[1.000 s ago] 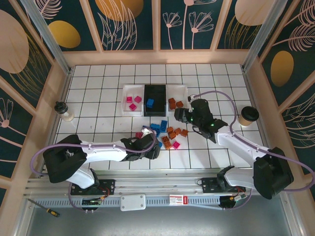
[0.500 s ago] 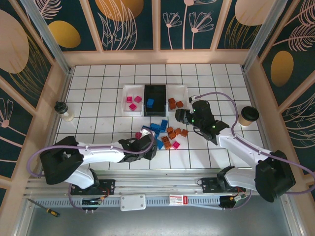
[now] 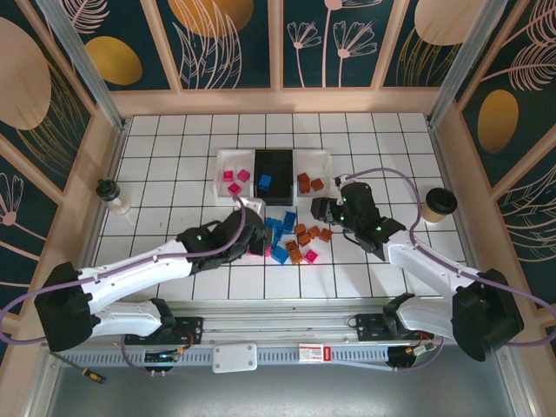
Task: Sort the legos into containers by color
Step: Pick up the lego from the middle-left of the table, then place the lego in the container.
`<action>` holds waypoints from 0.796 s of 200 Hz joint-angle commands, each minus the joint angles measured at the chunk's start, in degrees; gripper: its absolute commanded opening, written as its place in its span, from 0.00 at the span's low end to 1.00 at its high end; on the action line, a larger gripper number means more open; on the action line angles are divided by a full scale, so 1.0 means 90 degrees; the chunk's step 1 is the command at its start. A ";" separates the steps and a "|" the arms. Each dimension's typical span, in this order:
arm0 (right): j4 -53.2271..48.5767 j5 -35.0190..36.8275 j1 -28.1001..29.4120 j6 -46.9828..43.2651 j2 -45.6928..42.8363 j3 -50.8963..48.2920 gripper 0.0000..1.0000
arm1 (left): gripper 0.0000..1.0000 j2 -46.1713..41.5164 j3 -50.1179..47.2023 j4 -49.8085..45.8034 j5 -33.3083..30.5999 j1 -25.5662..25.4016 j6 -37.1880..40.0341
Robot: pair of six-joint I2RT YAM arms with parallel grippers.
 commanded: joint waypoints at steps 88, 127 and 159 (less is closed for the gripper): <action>-0.0038 0.0017 -0.0016 0.0294 -0.0666 -0.0444 0.62 | 0.20 0.2521 0.2602 0.0589 -0.0204 0.1434 0.1562; -0.0067 -0.0005 0.0027 0.0388 -0.0831 -0.0606 0.62 | 0.18 0.3762 0.3443 0.0657 -0.0140 0.1722 0.1575; -0.0218 -0.0005 0.0120 0.0454 -0.1064 -0.0748 0.63 | 0.26 0.4343 0.3966 0.0581 -0.0115 0.1875 0.1539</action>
